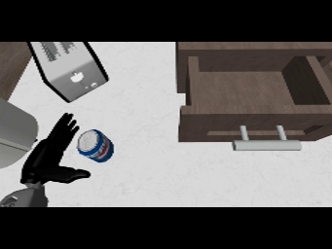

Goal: Pick up the can, place it into the drawer and close the drawer

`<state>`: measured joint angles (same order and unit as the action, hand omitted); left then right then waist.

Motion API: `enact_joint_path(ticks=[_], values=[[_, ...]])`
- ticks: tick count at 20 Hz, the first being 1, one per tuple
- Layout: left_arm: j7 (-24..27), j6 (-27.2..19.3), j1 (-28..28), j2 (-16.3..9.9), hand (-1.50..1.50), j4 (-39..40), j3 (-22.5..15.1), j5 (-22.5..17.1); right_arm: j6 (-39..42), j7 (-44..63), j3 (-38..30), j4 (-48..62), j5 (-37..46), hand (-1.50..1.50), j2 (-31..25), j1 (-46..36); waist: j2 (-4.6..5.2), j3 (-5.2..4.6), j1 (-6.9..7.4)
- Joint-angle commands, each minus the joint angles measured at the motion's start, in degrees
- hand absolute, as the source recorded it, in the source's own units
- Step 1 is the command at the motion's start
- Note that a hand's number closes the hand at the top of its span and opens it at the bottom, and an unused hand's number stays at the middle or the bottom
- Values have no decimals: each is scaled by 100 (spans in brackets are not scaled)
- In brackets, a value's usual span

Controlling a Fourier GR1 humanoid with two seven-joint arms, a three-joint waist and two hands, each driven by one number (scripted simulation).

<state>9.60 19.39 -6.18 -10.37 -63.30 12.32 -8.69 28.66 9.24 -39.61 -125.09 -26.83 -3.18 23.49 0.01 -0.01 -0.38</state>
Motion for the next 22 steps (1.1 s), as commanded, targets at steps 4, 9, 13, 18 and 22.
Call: enact_joint_path(ticks=[4, 9, 13, 18, 22], values=[[824, 108, -664, 9, -150, 1731, 57, 229, 78, 262, -83, -68, -86, -150, -17, -120, 9, -4, -20], [925, 217, -648, -36, -150, 1819, -26, 251, 215, -103, 33, -65, 113, -150, 304, 133, -1, 0, -9], [1524, 15, -1136, 108, -150, 2773, 36, 403, 283, 306, -367, 6, -407, -150, 9, -27, 8, -4, -39], [1717, 227, -1402, 103, -150, 3430, 174, 242, 556, 113, -536, 79, -436, -150, 124, 78, 9, -4, -46], [1611, 351, -1650, 52, 150, 3502, 261, 56, 312, 525, -506, -275, -543, -150, 187, 13, 4, -3, -27]])
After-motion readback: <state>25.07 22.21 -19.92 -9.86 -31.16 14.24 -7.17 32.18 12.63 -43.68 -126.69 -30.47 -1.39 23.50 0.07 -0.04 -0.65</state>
